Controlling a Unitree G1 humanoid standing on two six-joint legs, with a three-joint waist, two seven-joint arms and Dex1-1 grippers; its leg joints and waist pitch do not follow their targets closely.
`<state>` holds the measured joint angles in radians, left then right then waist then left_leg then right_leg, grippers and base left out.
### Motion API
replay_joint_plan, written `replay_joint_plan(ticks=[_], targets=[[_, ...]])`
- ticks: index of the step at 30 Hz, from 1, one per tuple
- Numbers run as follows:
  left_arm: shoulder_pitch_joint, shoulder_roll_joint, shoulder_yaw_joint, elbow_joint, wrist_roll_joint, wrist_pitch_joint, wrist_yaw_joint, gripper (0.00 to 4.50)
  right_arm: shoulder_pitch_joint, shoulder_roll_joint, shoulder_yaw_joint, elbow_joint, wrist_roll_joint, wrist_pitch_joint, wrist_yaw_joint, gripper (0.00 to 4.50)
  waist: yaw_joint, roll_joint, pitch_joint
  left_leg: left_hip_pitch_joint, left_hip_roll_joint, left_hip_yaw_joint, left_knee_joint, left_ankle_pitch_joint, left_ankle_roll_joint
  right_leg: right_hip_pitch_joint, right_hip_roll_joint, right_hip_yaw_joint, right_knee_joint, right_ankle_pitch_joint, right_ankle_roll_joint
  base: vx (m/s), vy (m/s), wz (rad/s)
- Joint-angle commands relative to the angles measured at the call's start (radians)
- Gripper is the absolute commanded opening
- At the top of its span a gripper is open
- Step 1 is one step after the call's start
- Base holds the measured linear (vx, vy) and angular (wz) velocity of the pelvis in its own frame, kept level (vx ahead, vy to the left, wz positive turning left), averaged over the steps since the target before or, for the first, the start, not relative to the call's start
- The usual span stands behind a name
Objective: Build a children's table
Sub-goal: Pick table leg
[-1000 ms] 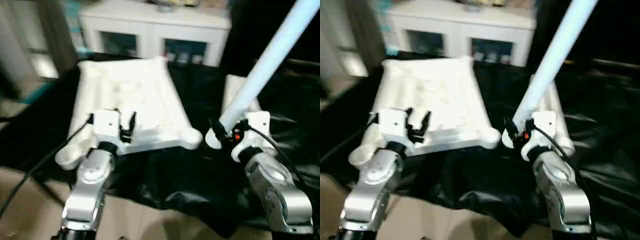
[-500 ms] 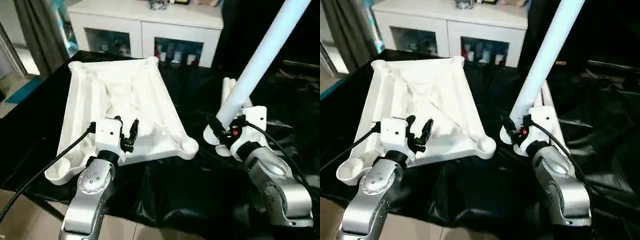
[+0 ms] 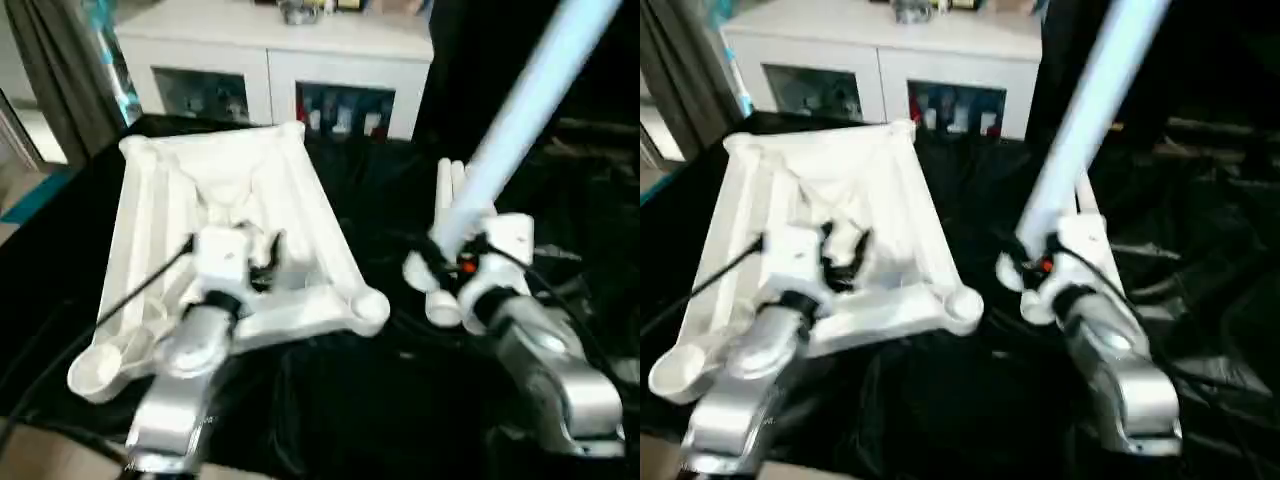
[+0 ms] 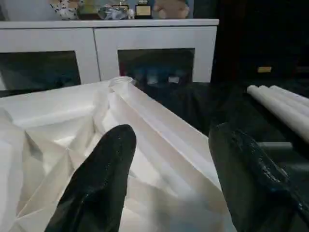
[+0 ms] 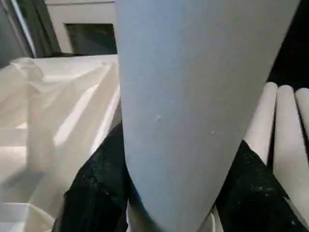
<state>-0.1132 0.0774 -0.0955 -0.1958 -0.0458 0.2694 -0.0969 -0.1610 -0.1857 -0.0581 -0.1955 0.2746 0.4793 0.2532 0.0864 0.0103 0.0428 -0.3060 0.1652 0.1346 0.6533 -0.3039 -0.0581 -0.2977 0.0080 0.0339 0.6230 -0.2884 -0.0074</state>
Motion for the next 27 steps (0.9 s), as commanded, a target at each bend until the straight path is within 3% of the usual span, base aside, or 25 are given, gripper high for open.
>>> replay_joint_plan(ticks=[1, 2, 3, 4, 5, 6, 7, 8, 9, 10, 11, 12, 13, 15, 16, 18, 19, 20, 21, 23, 24, 25, 26, 27], targets=[[0.006, 0.007, 0.009, -0.005, 0.0, 0.014, -0.002, 2.82, -0.018, 0.002, 0.009, -0.006, -0.003, -0.002, 0.0, 1.89, -0.012, 0.015, -0.064, -0.003, 0.031, -0.024, -0.097, 0.15, 0.083, 0.042, -0.047, 0.002, -0.018, 0.275, -0.22, 0.066, -0.012, -0.02], [0.007, 0.007, 0.01, -0.005, 0.0, 0.015, -0.001, 2.82, -0.02, 0.002, 0.01, -0.003, -0.003, -0.002, 0.0, 1.89, -0.021, 0.016, -0.066, 0.029, 0.047, -0.037, -0.101, 0.159, 0.121, 0.019, -0.052, -0.01, -0.007, 0.25, -0.213, 0.058, -0.014, 0.03], [0.008, 0.007, 0.012, -0.006, -0.001, 0.017, 0.0, 2.82, -0.022, 0.002, 0.013, 0.0, -0.003, -0.002, 0.001, 1.89, -0.036, 0.011, -0.07, 0.069, 0.07, -0.057, -0.097, 0.214, 0.223, -0.019, -0.072, -0.025, 0.006, 0.215, -0.218, 0.075, -0.008, 0.06], [0.009, 0.007, 0.013, -0.006, -0.001, 0.018, 0.0, 2.82, -0.023, 0.002, 0.014, 0.0, -0.003, -0.003, 0.001, 1.89, -0.038, -0.007, -0.067, 0.043, 0.05, -0.039, -0.071, 0.278, 0.298, -0.01, -0.103, -0.013, -0.009, 0.26, -0.242, 0.0, 0.0, 0.0], [0.008, 0.006, 0.014, -0.006, 0.0, 0.018, 0.001, 2.82, -0.024, 0.002, 0.015, 0.002, -0.003, -0.003, 0.001, 1.89, -0.015, -0.03, -0.068, -0.04, -0.021, -0.008, -0.038, 0.29, 0.294, 0.064, -0.102, 0.037, -0.022, 0.398, -0.259, 0.0, 0.0, 0.0], [0.008, 0.003, 0.016, -0.007, -0.001, 0.018, 0.001, 2.82, -0.026, 0.001, 0.017, 0.003, -0.004, -0.002, 0.002, 1.89, -0.009, -0.031, -0.064, -0.072, -0.025, -0.01, -0.038, 0.249, 0.271, 0.084, -0.113, 0.049, -0.033, 0.4, -0.257, 0.0, 0.0, 0.0], [0.008, 0.003, 0.016, -0.007, -0.002, 0.018, 0.002, 2.82, -0.026, 0.0, 0.017, 0.003, -0.004, -0.002, 0.003, 1.89, 0.002, -0.021, -0.071, -0.06, -0.008, -0.014, -0.047, 0.193, 0.213, 0.078, -0.11, 0.046, -0.032, 0.395, -0.258, 0.0, 0.0, 0.0], [0.007, 0.001, 0.016, -0.007, -0.001, 0.019, 0.002, 2.82, -0.027, 0.0, 0.016, 0.004, -0.004, -0.001, 0.004, 1.89, -0.004, -0.011, -0.067, -0.06, 0.001, -0.021, -0.06, 0.201, 0.177, 0.077, -0.09, 0.028, -0.022, 0.399, -0.255, 0.0, 0.0, 0.0], [0.009, 0.001, 0.015, -0.008, 0.0, 0.019, 0.002, 2.82, -0.028, 0.001, 0.018, 0.005, -0.006, -0.003, 0.006, 1.89, -0.01, -0.005, -0.067, -0.034, 0.014, -0.029, -0.069, 0.217, 0.168, 0.054, -0.079, 0.008, -0.014, 0.381, -0.247, 0.0, 0.0, 0.0], [0.009, 0.001, 0.015, -0.008, 0.0, 0.019, 0.002, 2.82, -0.028, 0.001, 0.018, 0.006, -0.007, -0.003, 0.007, 1.89, -0.016, -0.004, -0.065, -0.023, 0.021, -0.035, -0.076, 0.208, 0.174, 0.048, -0.077, -0.001, -0.012, 0.343, -0.246, 0.0, 0.0, 0.0], [0.009, 0.001, 0.015, -0.009, -0.001, 0.019, 0.002, 2.82, -0.028, 0.001, 0.02, 0.006, -0.008, -0.004, 0.007, 1.89, -0.023, -0.001, -0.06, -0.003, 0.028, -0.04, -0.089, 0.142, 0.196, 0.042, -0.081, -0.013, -0.025, 0.22, -0.256, 0.0, 0.0, 0.0], [0.008, 0.001, 0.014, -0.008, -0.001, 0.02, 0.002, 2.82, -0.03, 0.001, 0.02, 0.009, -0.009, -0.005, 0.007, 1.89, -0.027, 0.0, -0.055, 0.011, 0.029, -0.039, -0.094, 0.102, 0.225, 0.035, -0.088, -0.015, -0.035, 0.142, -0.278, 0.0, 0.0, 0.0], [0.007, 0.001, 0.013, -0.008, -0.002, 0.02, 0.001, 2.82, -0.031, 0.0, 0.02, 0.01, -0.009, -0.005, 0.007, 1.89, -0.026, 0.0, -0.054, 0.011, 0.028, -0.037, -0.094, 0.093, 0.235, 0.037, -0.093, -0.014, -0.04, 0.117, -0.287, 0.0, 0.0, 0.0], [0.006, 0.0, 0.014, -0.007, -0.001, 0.021, -0.001, 2.82, -0.032, 0.0, 0.019, 0.011, -0.009, -0.005, 0.007, 1.89, -0.025, -0.002, -0.052, -0.002, 0.022, -0.029, -0.088, 0.12, 0.242, 0.046, -0.106, -0.007, -0.05, 0.105, -0.305, 0.0, 0.0, 0.0], [0.006, -0.001, 0.014, -0.007, 0.0, 0.021, -0.002, 2.82, -0.032, 0.0, 0.02, 0.011, -0.009, -0.006, 0.007, 1.89, -0.024, -0.007, -0.06, -0.026, 0.015, -0.029, -0.074, 0.216, 0.24, 0.057, -0.112, 0.003, -0.041, 0.188, -0.29, 0.0, 0.0, 0.0], [0.005, -0.001, 0.014, -0.006, 0.0, 0.022, -0.005, 2.82, -0.031, 0.0, 0.019, 0.011, -0.01, -0.006, 0.006, 1.89, -0.022, -0.001, -0.066, -0.031, 0.015, -0.034, -0.067, 0.295, 0.228, 0.051, -0.11, 0.001, -0.025, 0.29, -0.262, 0.0, 0.0, 0.0], [0.005, -0.001, 0.014, -0.006, 0.0, 0.022, -0.006, 2.82, -0.031, 0.0, 0.019, 0.011, -0.01, -0.006, 0.006, 1.89, -0.024, -0.003, -0.07, -0.027, 0.025, -0.041, -0.062, 0.365, 0.213, 0.038, -0.111, -0.001, -0.011, 0.373, -0.241, 0.0, 0.0, 0.0], [0.004, -0.001, 0.014, -0.006, -0.001, 0.023, -0.007, 2.82, -0.032, 0.0, 0.019, 0.011, -0.011, -0.005, 0.005, 1.89, -0.026, 0.0, -0.072, -0.023, 0.03, -0.045, -0.062, 0.37, 0.197, 0.035, -0.111, -0.006, -0.006, 0.386, -0.23, 0.0, 0.0, 0.0], [0.004, 0.0, 0.015, -0.007, -0.005, 0.023, -0.011, 2.82, -0.031, 0.002, 0.02, 0.01, -0.012, -0.006, 0.004, 1.89, -0.028, -0.003, -0.074, -0.018, 0.024, -0.04, -0.066, 0.295, 0.191, 0.044, -0.107, -0.007, -0.012, 0.353, -0.236, 0.0, 0.0, 0.0], [0.004, 0.001, 0.015, -0.008, -0.008, 0.023, -0.014, 2.82, -0.032, 0.003, 0.02, 0.01, -0.012, -0.006, 0.003, 1.89, -0.028, 0.0, -0.064, -0.024, 0.013, -0.032, -0.076, 0.182, 0.195, 0.054, -0.101, -0.006, -0.033, 0.256, -0.263, 0.0, 0.0, 0.0], [0.004, 0.001, 0.015, -0.01, -0.012, 0.024, -0.018, 2.82, -0.031, 0.004, 0.02, 0.01, -0.012, -0.007, 0.003, 1.89, -0.026, 0.001, -0.061, -0.024, 0.016, -0.03, -0.081, 0.139, 0.195, 0.059, -0.104, -0.008, -0.044, 0.19, -0.276, 0.0, 0.0, 0.0], [0.004, 0.001, 0.014, -0.01, -0.013, 0.024, -0.019, 2.82, -0.031, 0.004, 0.02, 0.01, -0.011, -0.007, 0.003, 1.89, -0.026, 0.005, -0.057, -0.018, 0.019, -0.029, -0.087, 0.098, 0.19, 0.06, -0.104, -0.011, -0.051, 0.135, -0.284, 0.0, 0.0, 0.0], [0.006, 0.001, 0.014, -0.012, -0.013, 0.025, -0.02, 2.82, -0.029, 0.006, 0.021, 0.008, -0.012, -0.007, 0.002, 1.89, -0.029, 0.005, -0.049, -0.004, 0.022, -0.025, -0.099, 0.025, 0.179, 0.063, -0.102, -0.017, -0.069, 0.024, -0.3, 0.0, 0.0, 0.0], [0.007, 0.001, 0.014, -0.013, -0.012, 0.025, -0.02, 2.82, -0.027, 0.007, 0.022, 0.007, -0.012, -0.008, 0.002, 1.89, -0.027, 0.005, -0.049, -0.001, 0.019, -0.021, -0.102, 0.019, 0.176, 0.072, -0.104, -0.015, -0.078, -0.012, -0.304, 0.0, 0.0, 0.0]])
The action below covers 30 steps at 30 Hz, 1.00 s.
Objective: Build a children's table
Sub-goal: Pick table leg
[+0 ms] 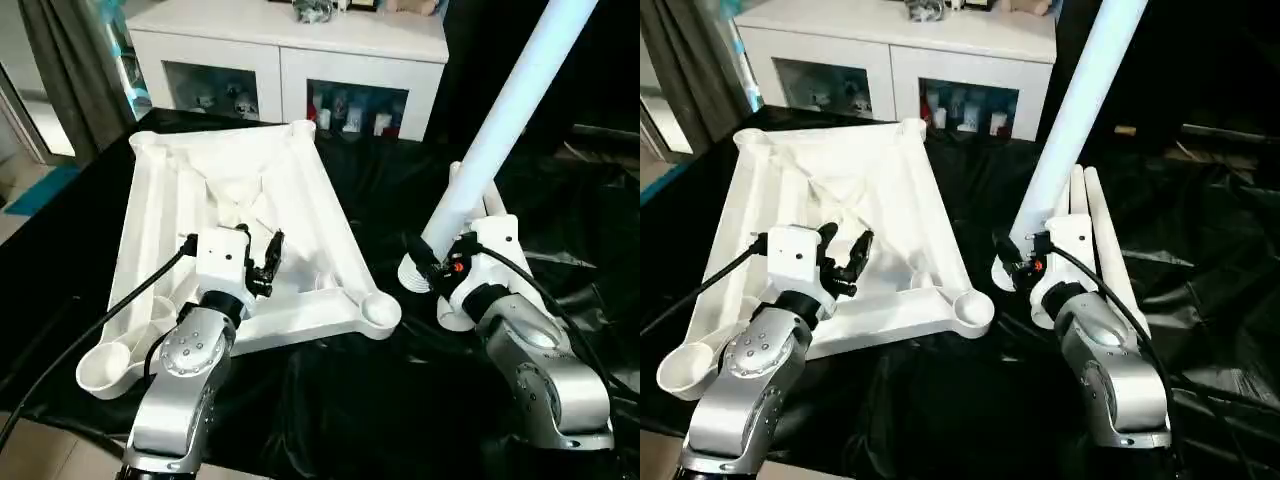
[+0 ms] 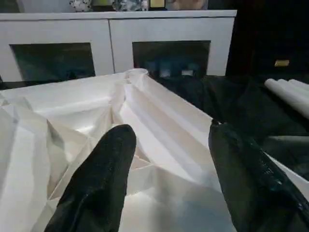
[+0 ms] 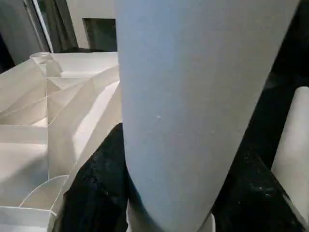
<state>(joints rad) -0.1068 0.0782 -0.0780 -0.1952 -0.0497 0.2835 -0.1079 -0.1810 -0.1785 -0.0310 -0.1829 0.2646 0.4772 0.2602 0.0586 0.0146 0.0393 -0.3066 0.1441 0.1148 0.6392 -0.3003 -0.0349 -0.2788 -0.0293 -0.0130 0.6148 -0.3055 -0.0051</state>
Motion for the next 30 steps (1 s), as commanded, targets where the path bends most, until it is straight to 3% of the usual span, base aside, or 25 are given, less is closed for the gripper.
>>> replay_joint_plan(ticks=[1, 4, 5, 7, 8, 9, 10, 11, 12, 13, 14, 15, 16, 17, 18, 19, 20, 21, 22, 23, 24, 25, 27, 28, 30], targets=[[0.0, 0.0, -0.004, -0.013, -0.007, 0.011, -0.01, 2.82, -0.007, 0.0, -0.005, -0.006, -0.003, -0.006, -0.005, 1.89, 0.001, 0.004, -0.041, 0.004, 0.043, 0.0, -0.093, 0.007, 0.15, 0.05, -0.068, 0.03, -0.073, -0.015, -0.308, 0.0, 0.0, 0.0], [-0.002, 0.0, -0.005, -0.011, -0.005, 0.011, -0.013, 2.82, -0.009, 0.001, -0.005, -0.001, -0.003, -0.008, -0.005, 1.89, 0.005, 0.003, -0.055, -0.005, 0.027, 0.001, -0.087, 0.082, 0.157, 0.078, -0.06, 0.034, -0.076, 0.034, -0.274, 0.0, 0.0, 0.0], [-0.003, 0.0, -0.005, -0.011, -0.005, 0.011, -0.014, 2.82, -0.01, 0.001, -0.005, 0.0, -0.003, -0.008, -0.005, 1.89, 0.008, 0.005, -0.065, -0.008, 0.018, -0.004, -0.081, 0.152, 0.185, 0.084, -0.051, 0.032, -0.066, 0.112, -0.246, 0.0, 0.0, 0.0], [-0.002, 0.002, -0.006, -0.012, -0.004, 0.011, -0.016, 2.82, -0.01, 0.003, -0.005, 0.001, -0.004, -0.011, -0.006, 1.89, 0.003, 0.005, -0.071, -0.002, 0.015, -0.017, -0.075, 0.243, 0.247, 0.074, -0.035, 0.021, -0.047, 0.202, -0.199, 0.031, 0.004, 0.02], [-0.002, 0.003, -0.006, -0.012, -0.004, 0.011, -0.016, 2.82, -0.01, 0.003, -0.005, 0.002, -0.005, -0.011, -0.007, 1.89, -0.001, 0.009, -0.075, 0.02, 0.024, -0.03, -0.073, 0.291, 0.292, 0.055, -0.03, 0.011, -0.031, 0.223, -0.174, 0.095, 0.0, 0.06], [-0.003, 0.003, -0.007, -0.011, -0.003, 0.012, -0.017, 2.82, -0.012, 0.004, -0.004, 0.003, -0.006, -0.012, -0.007, 1.89, -0.016, 0.012, -0.082, 0.068, 0.05, -0.063, -0.071, 0.375, 0.364, 0.008, -0.025, -0.006, 0.001, 0.228, -0.142, 0.095, 0.0, 0.06], [-0.005, 0.003, -0.007, -0.01, -0.003, 0.011, -0.018, 2.82, -0.014, 0.004, -0.004, 0.004, -0.006, -0.012, -0.008, 1.89, -0.026, 0.013, -0.086, 0.099, 0.07, -0.086, -0.067, 0.416, 0.413, -0.03, -0.03, -0.014, 0.018, 0.196, -0.126, 0.088, -0.028, 0.09], [-0.006, 0.004, -0.007, -0.008, -0.003, 0.011, -0.018, 2.82, -0.015, 0.004, -0.004, 0.005, -0.006, -0.012, -0.008, 1.89, -0.045, 0.002, -0.089, 0.15, 0.112, -0.124, -0.057, 0.456, 0.488, -0.1, -0.06, -0.012, 0.041, 0.108, -0.097, 0.039, -0.056, 0.05], [-0.007, 0.003, -0.006, -0.007, -0.002, 0.01, -0.019, 2.82, -0.015, 0.004, -0.004, 0.006, -0.006, -0.013, -0.008, 1.89, -0.039, -0.017, -0.077, 0.101, 0.078, -0.099, -0.04, 0.419, 0.479, -0.073, -0.091, 0.022, 0.019, 0.142, -0.089, 0.039, -0.056, 0.05], [-0.009, 0.003, -0.006, -0.006, -0.001, 0.01, -0.02, 2.82, -0.016, 0.004, -0.004, 0.007, -0.006, -0.014, -0.008, 1.89, -0.019, -0.038, -0.065, 0.011, -0.008, -0.04, -0.011, 0.332, 0.426, 0.017, -0.085, 0.061, -0.02, 0.219, -0.1, 0.0, 0.0, 0.0], [-0.009, 0.003, -0.006, -0.005, -0.001, 0.01, -0.02, 2.82, -0.017, 0.004, -0.005, 0.008, -0.006, -0.014, -0.008, 1.89, 0.027, -0.048, -0.071, -0.118, -0.068, -0.007, 0.068, 0.114, 0.321, 0.148, -0.142, 0.168, -0.062, 0.394, -0.174, 0.031, 0.01, 0.23], [-0.01, 0.004, -0.006, -0.004, 0.0, 0.008, -0.022, 2.82, -0.018, 0.004, -0.005, 0.01, -0.007, -0.016, -0.008, 1.89, 0.044, -0.029, -0.053, -0.146, -0.013, -0.031, 0.082, 0.067, 0.174, 0.136, -0.171, 0.167, -0.068, 0.511, -0.22, 0.031, 0.01, 0.23], [-0.01, 0.004, -0.006, -0.004, 0.001, 0.008, -0.022, 2.82, -0.019, 0.004, -0.005, 0.01, -0.007, -0.016, -0.008, 1.89, 0.038, -0.034, -0.048, -0.147, -0.01, -0.03, 0.063, 0.077, 0.12, 0.13, -0.135, 0.137, -0.064, 0.506, -0.223, 0.0, 0.0, 0.0], [-0.011, 0.004, -0.006, -0.004, 0.001, 0.008, -0.023, 2.82, -0.019, 0.004, -0.005, 0.01, -0.007, -0.017, -0.008, 1.89, 0.032, 0.007, -0.053, -0.114, 0.012, -0.034, -0.014, 0.145, 0.071, 0.109, -0.083, 0.06, -0.056, 0.364, -0.193, 0.0, 0.0, 0.0], [-0.011, 0.004, -0.006, -0.004, 0.004, 0.009, -0.021, 2.82, -0.021, 0.004, -0.006, 0.013, -0.008, -0.018, -0.008, 1.89, 0.023, 0.022, -0.052, -0.083, 0.031, -0.034, -0.049, 0.153, 0.074, 0.088, -0.07, 0.023, -0.064, 0.255, -0.17, 0.0, 0.0, 0.0], [-0.01, 0.003, -0.006, -0.003, 0.008, 0.006, -0.015, 2.82, -0.022, 0.004, -0.007, 0.014, -0.008, -0.019, -0.008, 1.89, -0.01, 0.043, -0.054, -0.038, 0.092, -0.095, -0.087, 0.126, 0.193, 0.038, -0.022, -0.019, 0.001, 0.109, -0.122, 0.078, 0.031, 0.0], [-0.011, 0.003, -0.006, -0.003, 0.011, 0.007, -0.013, 2.82, -0.022, 0.004, -0.007, 0.015, -0.008, -0.019, -0.007, 1.89, -0.04, 0.052, -0.082, 0.074, 0.162, -0.171, -0.067, 0.248, 0.376, -0.082, -0.048, -0.022, 0.077, 0.028, -0.087, 0.074, 0.008, -0.06], [-0.01, 0.004, -0.007, -0.003, 0.018, 0.009, -0.008, 2.82, -0.022, 0.005, -0.007, 0.015, -0.01, -0.02, -0.007, 1.89, -0.044, 0.046, -0.083, 0.063, 0.175, -0.19, -0.046, 0.581, 0.501, -0.109, -0.08, -0.002, 0.086, 0.07, -0.017, 0.074, 0.008, -0.06], [-0.01, 0.004, -0.008, -0.002, 0.02, 0.01, -0.007, 2.82, -0.022, 0.005, -0.007, 0.015, -0.01, -0.02, -0.006, 1.89, -0.032, 0.04, -0.078, 0.039, 0.162, -0.178, -0.029, 0.749, 0.497, -0.112, -0.095, 0.015, 0.07, 0.14, 0.018, 0.0, 0.0, 0.0], [-0.01, 0.007, -0.011, 0.0, 0.027, 0.014, -0.005, 2.82, -0.022, 0.004, -0.006, 0.016, -0.011, -0.022, -0.006, 1.89, -0.016, 0.008, -0.074, -0.026, 0.095, -0.124, -0.015, 0.774, 0.392, -0.083, -0.123, 0.04, 0.009, 0.276, 0.046, 0.0, 0.0, 0.0], [-0.01, 0.01, -0.014, 0.002, 0.025, 0.011, -0.013, 2.82, -0.023, 0.003, -0.007, 0.017, -0.011, -0.024, -0.005, 1.89, -0.009, -0.005, -0.069, -0.064, 0.044, -0.082, -0.005, 0.664, 0.318, -0.058, -0.129, 0.043, -0.018, 0.324, 0.038, 0.0, 0.0, 0.0], [-0.008, 0.013, -0.017, -0.002, 0.019, 0.011, -0.024, 2.82, -0.023, 0.001, -0.008, 0.017, -0.009, -0.025, -0.003, 1.89, 0.008, -0.015, -0.071, -0.089, 0.007, -0.045, -0.011, 0.473, 0.215, -0.037, -0.132, 0.044, -0.013, 0.427, 0.008, 0.0, 0.0, 0.0], [-0.002, 0.02, -0.025, -0.011, -0.007, 0.024, -0.056, 2.82, -0.024, -0.005, -0.009, 0.017, -0.002, -0.027, 0.007, 1.89, 0.01, -0.012, -0.071, -0.082, 0.021, -0.037, -0.043, 0.22, 0.102, -0.023, -0.12, 0.027, -0.018, 0.364, -0.037, -0.062, -0.039, -0.01], [0.005, 0.028, -0.034, -0.022, -0.032, 0.039, -0.092, 2.82, -0.024, -0.009, -0.011, 0.015, 0.006, -0.026, 0.021, 1.89, 0.005, 0.002, -0.066, -0.078, 0.029, -0.035, -0.06, 0.145, 0.068, -0.025, -0.112, 0.022, -0.019, 0.311, -0.085, -0.07, -0.034, 0.0], [0.009, 0.045, -0.047, -0.028, -0.039, 0.038, -0.125, 2.82, -0.024, -0.013, -0.013, 0.011, 0.014, -0.027, 0.036, 1.89, -0.004, 0.005, -0.058, -0.072, 0.042, -0.03, -0.078, 0.039, 0.043, -0.032, -0.103, 0.016, -0.029, 0.201, -0.143, -0.073, -0.018, 0.0]])
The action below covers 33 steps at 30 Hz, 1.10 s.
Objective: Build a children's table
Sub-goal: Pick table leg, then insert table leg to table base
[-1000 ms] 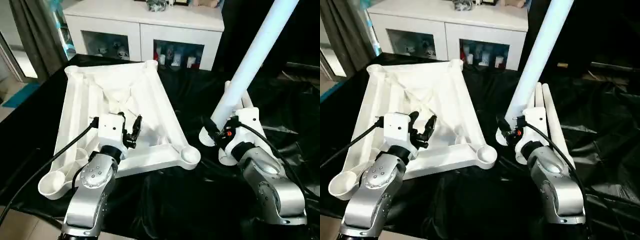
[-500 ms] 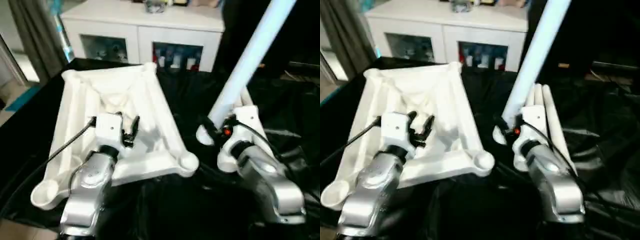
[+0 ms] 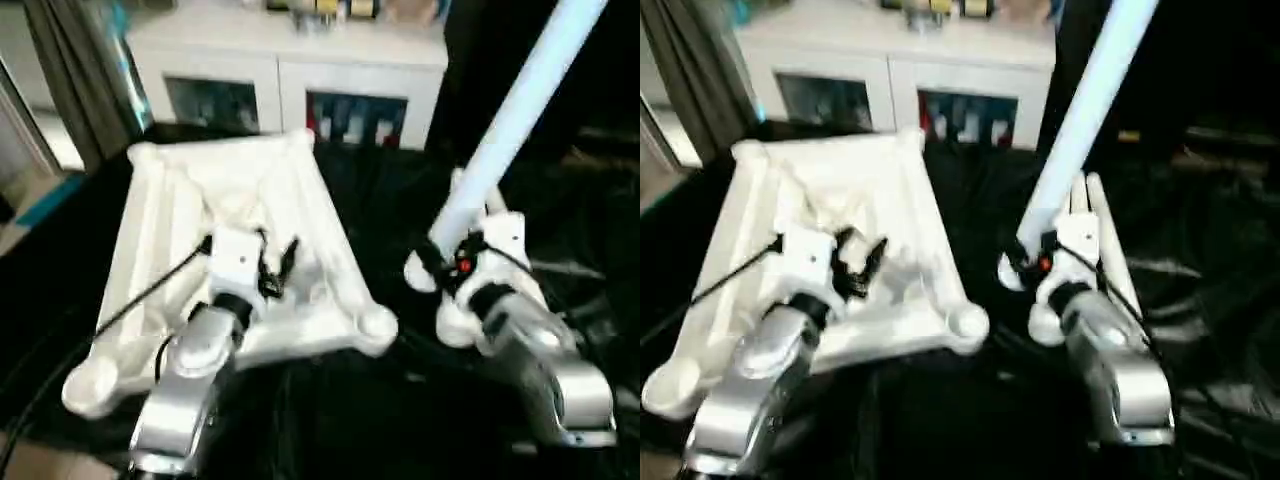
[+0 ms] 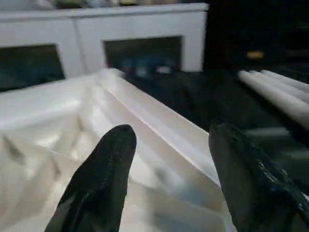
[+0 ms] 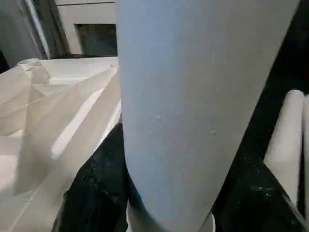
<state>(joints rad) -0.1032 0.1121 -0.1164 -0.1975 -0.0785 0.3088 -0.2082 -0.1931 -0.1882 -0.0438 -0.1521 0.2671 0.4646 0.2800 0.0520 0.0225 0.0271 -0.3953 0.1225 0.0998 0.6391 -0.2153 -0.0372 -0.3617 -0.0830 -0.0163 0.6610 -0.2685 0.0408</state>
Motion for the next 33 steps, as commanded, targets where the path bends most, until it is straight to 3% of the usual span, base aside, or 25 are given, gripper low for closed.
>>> replay_joint_plan(ticks=[1, 4, 7, 9, 10, 11, 12, 16, 17, 18, 19, 21, 24, 25, 28, 30, 31, 33], targets=[[0.004, 0.027, -0.02, -0.025, -0.015, 0.01, -0.056, 2.82, -0.013, -0.011, 0.0, -0.018, 0.019, -0.016, 0.031, 1.89, 0.002, -0.001, -0.042, 0.021, 0.069, -0.009, -0.085, -0.118, 0.034, 0.044, -0.047, 0.021, -0.083, 0.086, -0.21, -0.076, -0.013, 0.0], [-0.007, 0.073, -0.048, -0.025, -0.052, 0.023, -0.166, 2.99, -0.015, -0.036, -0.001, -0.019, 0.041, -0.007, 0.072, 1.89, 0.004, 0.003, -0.027, 0.031, 0.08, 0.006, -0.102, -0.289, -0.013, 0.027, -0.048, 0.027, -0.101, -0.152, -0.21, -0.077, -0.007, 0.01], [-0.02, 0.106, -0.061, -0.032, -0.122, 0.038, -0.275, 3.17, -0.015, -0.053, -0.003, -0.026, 0.06, 0.003, 0.11, 1.89, 0.008, 0.004, -0.024, 0.038, 0.08, 0.009, -0.11, -0.359, -0.051, 0.017, -0.052, 0.031, -0.112, -0.28, -0.183, -0.041, 0.003, 0.01], [-0.035, 0.142, -0.079, -0.035, -0.143, 0.057, -0.344, 3.3, -0.014, -0.065, -0.009, -0.028, 0.078, 0.009, 0.138, 1.89, 0.009, 0.004, -0.028, 0.035, 0.079, 0.01, -0.113, -0.336, -0.053, 0.018, -0.052, 0.03, -0.111, -0.25, -0.175, 0.0, 0.0, 0.0], [-0.054, 0.206, -0.117, -0.032, -0.161, 0.095, -0.452, 3.43, -0.016, -0.079, -0.012, -0.025, 0.085, 0.005, 0.166, 1.89, 0.006, 0.005, -0.029, 0.033, 0.081, 0.01, -0.115, -0.316, -0.05, 0.018, -0.049, 0.029, -0.109, -0.221, -0.176, 0.0, 0.0, 0.0], [-0.054, 0.206, -0.117, -0.032, -0.161, 0.095, -0.452, 3.53, -0.016, -0.079, -0.012, -0.025, 0.085, 0.005, 0.166, 1.89, 0.007, 0.003, -0.03, 0.031, 0.078, 0.011, -0.115, -0.302, -0.046, 0.02, -0.05, 0.029, -0.109, -0.211, -0.175, 0.0, 0.0, 0.0], [-0.073, 0.27, -0.159, -0.016, -0.157, 0.117, -0.55, 3.58, -0.018, -0.097, -0.004, -0.015, 0.075, -0.018, 0.193, 1.89, 0.009, 0.003, -0.029, 0.03, 0.077, 0.013, -0.116, -0.288, -0.037, 0.017, -0.049, 0.029, -0.109, -0.205, -0.175, 0.0, 0.0, 0.0], [-0.143, 0.336, -0.209, 0.079, -0.095, 0.097, -0.641, 3.87, -0.021, -0.12, 0.012, 0.01, 0.059, -0.041, 0.22, 1.89, 0.009, 0.014, -0.035, 0.032, 0.078, 0.019, -0.112, -0.251, -0.035, 0.016, -0.049, 0.029, -0.102, -0.145, -0.192, 0.0, 0.0, 0.0], [-0.163, 0.341, -0.215, 0.111, -0.076, 0.08, -0.649, 3.99, -0.02, -0.124, 0.015, 0.014, 0.058, -0.043, 0.226, 1.89, 0.006, 0.009, -0.037, 0.029, 0.077, 0.022, -0.111, -0.24, -0.036, 0.02, -0.048, 0.029, -0.101, -0.12, -0.197, 0.0, 0.0, 0.0], [-0.19, 0.347, -0.223, 0.15, -0.061, 0.067, -0.664, 3.99, -0.018, -0.13, 0.022, 0.016, 0.054, -0.046, 0.232, 1.89, 0.008, 0.009, -0.039, 0.028, 0.077, 0.023, -0.11, -0.224, -0.033, 0.021, -0.049, 0.029, -0.1, -0.1, -0.197, 0.0, 0.0, 0.0], [-0.219, 0.356, -0.232, 0.189, -0.048, 0.054, -0.682, 3.99, -0.015, -0.134, 0.028, 0.014, 0.052, -0.046, 0.237, 1.89, 0.01, 0.019, -0.045, 0.029, 0.077, 0.024, -0.106, -0.185, -0.029, 0.022, -0.048, 0.028, -0.094, -0.036, -0.202, 0.0, 0.0, 0.0], [-0.265, 0.372, -0.252, 0.248, -0.038, 0.036, -0.718, 3.62, -0.005, -0.14, 0.039, 0.007, 0.049, -0.044, 0.247, 1.89, 0.01, 0.013, -0.048, 0.025, 0.075, 0.026, -0.103, -0.139, -0.016, 0.026, -0.045, 0.027, -0.089, 0.054, -0.214, 0.0, 0.0, 0.0], [-0.303, 0.391, -0.279, 0.288, -0.037, 0.04, -0.766, 3.45, 0.008, -0.148, 0.048, 0.0, 0.046, -0.046, 0.258, 1.89, 0.013, 0.017, -0.051, 0.023, 0.076, 0.029, -0.098, -0.103, 0.007, 0.028, -0.047, 0.025, -0.081, 0.148, -0.243, 0.0, 0.0, 0.0], [-0.311, 0.4, -0.291, 0.297, -0.038, 0.053, -0.798, 3.45, 0.016, -0.149, 0.05, -0.006, 0.046, -0.047, 0.26, 1.89, 0.014, 0.03, -0.051, 0.025, 0.076, 0.028, -0.099, -0.113, 0.005, 0.026, -0.048, 0.024, -0.079, 0.143, -0.25, 0.0, 0.0, 0.0], [-0.309, 0.4, -0.295, 0.29, -0.056, 0.075, -0.832, 3.21, 0.025, -0.148, 0.048, -0.013, 0.046, -0.046, 0.259, 1.89, 0.012, 0.033, -0.05, 0.027, 0.079, 0.029, -0.101, -0.145, 0.002, 0.029, -0.05, 0.024, -0.082, 0.128, -0.269, 0.0, 0.0, 0.0], [-0.308, 0.387, -0.287, 0.283, -0.075, 0.092, -0.839, 2.97, 0.029, -0.148, 0.043, -0.013, 0.047, -0.045, 0.257, 1.89, 0.011, 0.029, -0.048, 0.025, 0.08, 0.031, -0.102, -0.154, 0.009, 0.03, -0.05, 0.025, -0.085, 0.111, -0.278, 0.0, 0.0, 0.0], [-0.31, 0.382, -0.285, 0.284, -0.079, 0.094, -0.843, 2.97, 0.03, -0.148, 0.042, -0.012, 0.047, -0.046, 0.254, 1.89, 0.013, 0.036, -0.047, 0.026, 0.08, 0.031, -0.103, -0.169, 0.009, 0.029, -0.052, 0.025, -0.086, 0.078, -0.282, 0.0, 0.0, 0.0], [-0.31, 0.376, -0.286, 0.286, -0.079, 0.093, -0.845, 2.74, 0.031, -0.147, 0.041, -0.008, 0.046, -0.048, 0.25, 1.89, 0.011, 0.035, -0.042, 0.027, 0.082, 0.032, -0.107, -0.206, 0.004, 0.027, -0.052, 0.027, -0.094, 0.0, -0.281, 0.0, 0.0, 0.0]])
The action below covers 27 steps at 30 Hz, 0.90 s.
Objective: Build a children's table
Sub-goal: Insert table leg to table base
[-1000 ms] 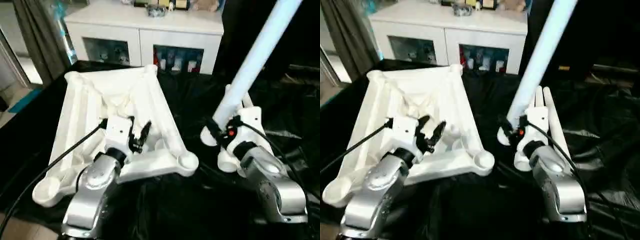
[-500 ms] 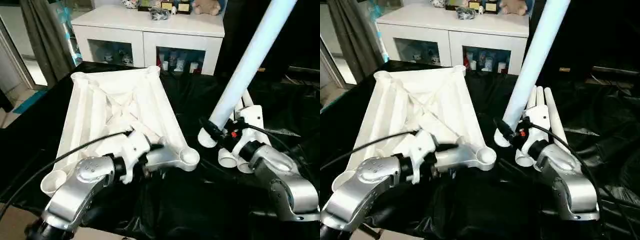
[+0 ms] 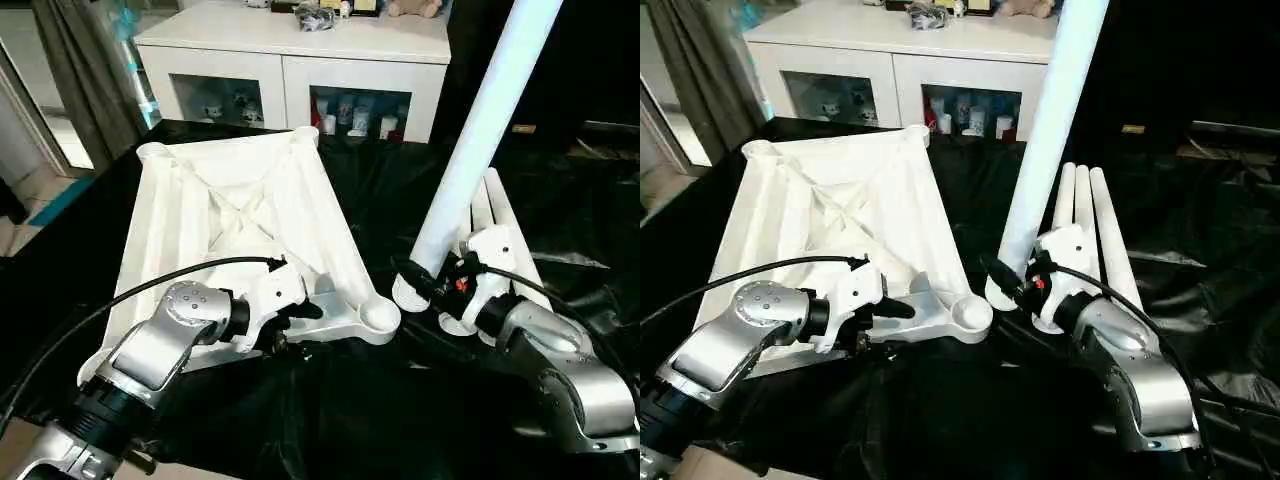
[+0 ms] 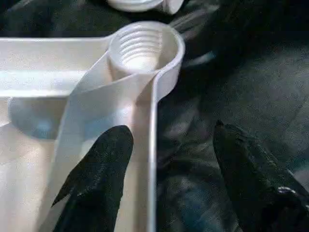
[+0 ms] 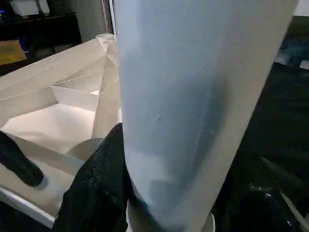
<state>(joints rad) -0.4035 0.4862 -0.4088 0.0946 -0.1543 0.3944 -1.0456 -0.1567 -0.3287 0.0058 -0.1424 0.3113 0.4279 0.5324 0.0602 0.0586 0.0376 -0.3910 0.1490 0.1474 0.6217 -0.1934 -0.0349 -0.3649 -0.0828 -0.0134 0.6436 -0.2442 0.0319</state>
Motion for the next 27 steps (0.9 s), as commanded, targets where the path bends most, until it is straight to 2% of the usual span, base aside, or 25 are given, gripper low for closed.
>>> replay_joint_plan(ticks=[1, 6, 10, 12, 13, 16, 22, 27], targets=[[-0.01, 0.001, 0.004, -0.005, -0.002, 0.005, -0.007, 2.74, -0.005, -0.005, -0.008, -0.016, 0.001, -0.011, -0.003, 1.89, 0.003, -0.002, -0.052, 0.023, 0.056, -0.015, -0.089, -0.234, 0.0, 0.029, -0.052, 0.025, -0.077, -0.038, -0.271, 0.0, 0.0, 0.0], [-0.027, -0.004, -0.008, 0.048, 0.03, -0.016, 0.003, 2.31, -0.002, 0.007, -0.002, -0.016, -0.003, -0.012, -0.009, 1.89, 0.001, 0.001, -0.049, 0.022, 0.055, -0.016, -0.094, -0.259, -0.014, 0.026, -0.052, 0.027, -0.085, -0.127, -0.242, 0.0, 0.0, 0.0], [-0.035, -0.001, -0.01, 0.069, 0.042, -0.007, -0.001, 2.09, 0.006, 0.011, 0.001, -0.018, 0.0, -0.012, -0.008, 1.89, 0.0, 0.008, -0.05, 0.022, 0.056, -0.018, -0.095, -0.252, -0.018, 0.024, -0.052, 0.027, -0.083, -0.103, -0.241, 0.0, 0.0, 0.0], [-0.038, 0.0, -0.012, 0.075, 0.044, -0.006, -0.001, 1.89, 0.007, 0.011, 0.002, -0.019, 0.001, -0.012, -0.008, 1.89, 0.001, 0.008, -0.051, 0.022, 0.056, -0.018, -0.096, -0.248, -0.017, 0.023, -0.051, 0.026, -0.082, -0.086, -0.243, 0.0, 0.0, 0.0], [-0.044, 0.001, -0.013, 0.093, 0.053, -0.004, 0.005, 1.78, 0.01, 0.013, 0.003, -0.021, 0.0, -0.013, -0.009, 1.89, 0.001, 0.014, -0.052, 0.022, 0.056, -0.019, -0.095, -0.243, -0.017, 0.024, -0.052, 0.026, -0.08, -0.067, -0.247, 0.0, 0.0, 0.0], [-0.048, -0.004, -0.007, 0.116, 0.065, -0.014, 0.011, 1.52, 0.016, 0.014, 0.002, -0.029, 0.002, -0.011, -0.01, 1.89, 0.0, 0.01, -0.052, 0.02, 0.055, -0.017, -0.095, -0.235, -0.009, 0.026, -0.051, 0.025, -0.081, -0.045, -0.25, 0.0, 0.0, 0.0], [-0.049, -0.007, -0.002, 0.133, 0.071, -0.024, 0.011, 0.99, 0.017, 0.018, 0.002, -0.028, 0.002, -0.011, -0.012, 1.89, 0.001, 0.014, -0.052, 0.021, 0.058, -0.017, -0.097, -0.23, -0.003, 0.025, -0.053, 0.026, -0.083, -0.046, -0.252, 0.0, 0.0, 0.0], [-0.047, -0.005, 0.002, 0.132, 0.072, -0.019, 0.008, 0.56, 0.015, 0.02, 0.001, -0.029, 0.005, -0.007, -0.01, 1.89, 0.001, 0.011, -0.05, 0.021, 0.058, -0.015, -0.1, -0.238, -0.004, 0.023, -0.053, 0.027, -0.086, -0.059, -0.252, 0.0, 0.0, 0.0]])
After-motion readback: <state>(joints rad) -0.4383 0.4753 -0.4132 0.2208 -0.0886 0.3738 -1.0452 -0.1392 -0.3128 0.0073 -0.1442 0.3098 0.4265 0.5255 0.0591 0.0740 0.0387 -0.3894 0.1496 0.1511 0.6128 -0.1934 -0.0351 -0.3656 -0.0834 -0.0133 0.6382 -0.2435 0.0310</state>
